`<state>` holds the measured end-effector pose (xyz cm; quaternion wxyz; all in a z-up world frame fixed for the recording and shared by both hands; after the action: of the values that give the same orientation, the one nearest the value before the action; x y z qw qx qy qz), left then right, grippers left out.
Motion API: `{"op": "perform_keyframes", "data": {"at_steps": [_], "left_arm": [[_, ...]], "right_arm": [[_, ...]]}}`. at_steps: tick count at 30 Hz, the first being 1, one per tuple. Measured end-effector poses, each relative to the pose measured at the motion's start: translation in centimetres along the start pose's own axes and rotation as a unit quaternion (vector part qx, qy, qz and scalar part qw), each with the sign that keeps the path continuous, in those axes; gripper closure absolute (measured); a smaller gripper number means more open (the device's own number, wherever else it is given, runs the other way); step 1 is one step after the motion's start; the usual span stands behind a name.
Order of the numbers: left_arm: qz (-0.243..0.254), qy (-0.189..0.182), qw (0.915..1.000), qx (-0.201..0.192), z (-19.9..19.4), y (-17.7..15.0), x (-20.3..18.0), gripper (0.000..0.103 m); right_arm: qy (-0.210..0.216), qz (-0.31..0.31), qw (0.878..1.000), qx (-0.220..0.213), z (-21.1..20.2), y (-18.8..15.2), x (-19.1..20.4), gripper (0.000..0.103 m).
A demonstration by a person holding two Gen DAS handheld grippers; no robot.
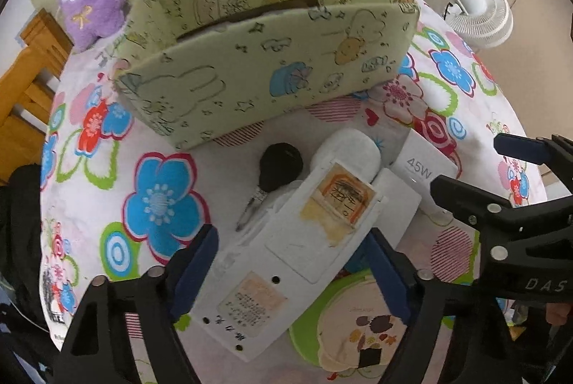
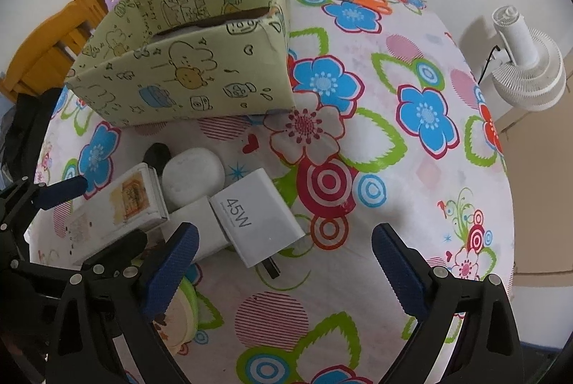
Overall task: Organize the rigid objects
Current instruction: 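Lower the left gripper onto the white labeled device while the right gripper approaches the white charger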
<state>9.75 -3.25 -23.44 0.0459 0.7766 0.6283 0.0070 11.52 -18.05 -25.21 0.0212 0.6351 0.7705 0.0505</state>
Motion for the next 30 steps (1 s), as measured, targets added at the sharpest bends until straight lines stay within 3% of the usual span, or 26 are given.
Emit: {"op": "perform_keyframes", "data": {"at_steps": [11,19,23,30], "left_arm": [[-0.026,0.011,0.9996,-0.002,-0.3,0.1,-0.2,0.044],[-0.049,0.007,0.9988,0.004,-0.4,0.0,0.3,0.047],[-0.057,0.007,0.9983,0.009,-0.3,0.3,0.2,0.047],[-0.074,0.0,0.9972,0.012,-0.4,0.8,0.1,0.051]], "right_arm": [[-0.001,0.0,1.0,0.021,1.4,0.5,-0.5,0.01],[0.0,-0.029,0.999,0.027,2.4,0.7,0.0,0.012],[0.016,-0.042,0.999,0.029,2.4,1.3,0.0,0.021],[0.009,-0.051,0.998,0.035,2.4,2.0,-0.7,0.027]]}}
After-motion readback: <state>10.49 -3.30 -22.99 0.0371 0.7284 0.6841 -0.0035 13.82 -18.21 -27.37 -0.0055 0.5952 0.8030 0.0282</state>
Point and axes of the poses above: each gripper's, at about its wrist camera, not at the fingertips, and z roughly the way its jaws point, x to its left, y to its top, the point moved 4 cm from there along z, roughly the way its jaws point, and after that the axes turned 12 degrees about x, right-handed, at the moved point
